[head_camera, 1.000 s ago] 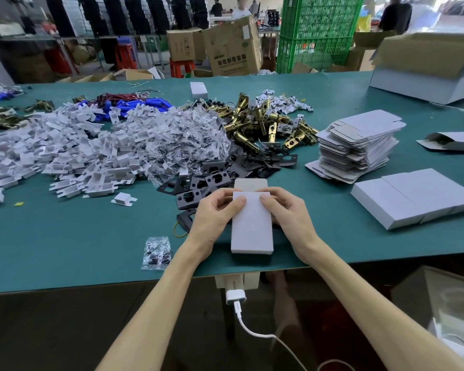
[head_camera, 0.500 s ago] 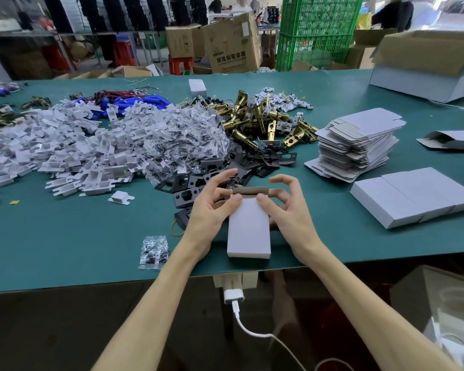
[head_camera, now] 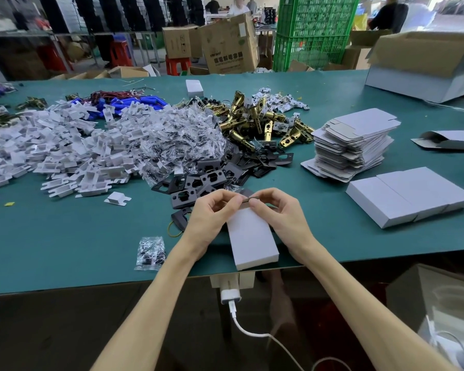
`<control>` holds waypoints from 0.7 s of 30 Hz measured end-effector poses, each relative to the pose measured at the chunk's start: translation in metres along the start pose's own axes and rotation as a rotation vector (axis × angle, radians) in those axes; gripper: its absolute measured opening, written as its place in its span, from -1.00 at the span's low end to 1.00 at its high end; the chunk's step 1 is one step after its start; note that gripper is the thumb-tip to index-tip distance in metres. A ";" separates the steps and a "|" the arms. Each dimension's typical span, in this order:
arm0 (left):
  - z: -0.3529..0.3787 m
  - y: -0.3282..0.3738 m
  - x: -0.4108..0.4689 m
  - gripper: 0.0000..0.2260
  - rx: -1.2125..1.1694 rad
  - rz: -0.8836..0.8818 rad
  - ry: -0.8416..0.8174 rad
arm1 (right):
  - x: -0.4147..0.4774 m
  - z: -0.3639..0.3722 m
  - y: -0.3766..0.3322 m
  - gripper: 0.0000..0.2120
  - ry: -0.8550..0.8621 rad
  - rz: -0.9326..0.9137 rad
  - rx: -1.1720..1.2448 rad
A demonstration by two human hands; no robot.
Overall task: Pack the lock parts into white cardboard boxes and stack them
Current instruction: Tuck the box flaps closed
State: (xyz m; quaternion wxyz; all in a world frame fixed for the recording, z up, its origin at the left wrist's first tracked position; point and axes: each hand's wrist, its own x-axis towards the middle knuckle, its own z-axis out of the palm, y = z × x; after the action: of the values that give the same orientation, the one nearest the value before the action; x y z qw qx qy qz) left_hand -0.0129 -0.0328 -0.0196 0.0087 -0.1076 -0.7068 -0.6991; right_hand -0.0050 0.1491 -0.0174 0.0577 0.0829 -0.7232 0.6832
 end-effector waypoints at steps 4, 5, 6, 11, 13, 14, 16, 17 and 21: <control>-0.001 -0.001 0.000 -0.90 0.022 -0.003 -0.015 | -0.001 0.000 -0.001 -0.90 -0.008 0.018 0.024; -0.001 -0.001 0.001 -0.89 0.021 -0.004 -0.011 | -0.001 0.000 -0.001 -0.89 -0.009 0.022 0.032; -0.001 -0.002 0.001 -0.89 0.025 -0.005 -0.003 | -0.001 0.001 -0.001 -0.89 -0.010 0.025 0.039; -0.001 -0.002 0.001 -0.95 0.048 -0.020 0.040 | -0.001 0.000 -0.001 -0.87 -0.043 0.029 0.049; 0.000 -0.002 0.002 -0.92 0.045 -0.031 0.058 | -0.002 -0.001 -0.002 -0.85 -0.068 0.031 0.060; 0.000 -0.002 0.002 -0.90 0.040 -0.035 0.069 | -0.002 0.000 -0.003 -0.83 -0.082 0.035 0.078; 0.001 -0.002 0.002 -0.87 0.027 -0.035 0.104 | -0.003 0.001 -0.005 -0.71 -0.104 0.052 0.093; 0.000 -0.002 0.002 -0.86 0.023 -0.036 0.127 | -0.003 0.001 -0.005 -0.64 -0.112 0.066 0.086; 0.000 -0.001 0.002 -0.87 0.001 -0.053 0.160 | -0.002 0.001 -0.004 -0.58 -0.122 0.094 0.090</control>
State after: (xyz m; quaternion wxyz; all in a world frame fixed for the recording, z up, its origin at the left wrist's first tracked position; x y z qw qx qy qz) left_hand -0.0150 -0.0329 -0.0202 0.0467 -0.0325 -0.7067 -0.7053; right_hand -0.0022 0.1482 -0.0138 -0.0224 0.0929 -0.6970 0.7106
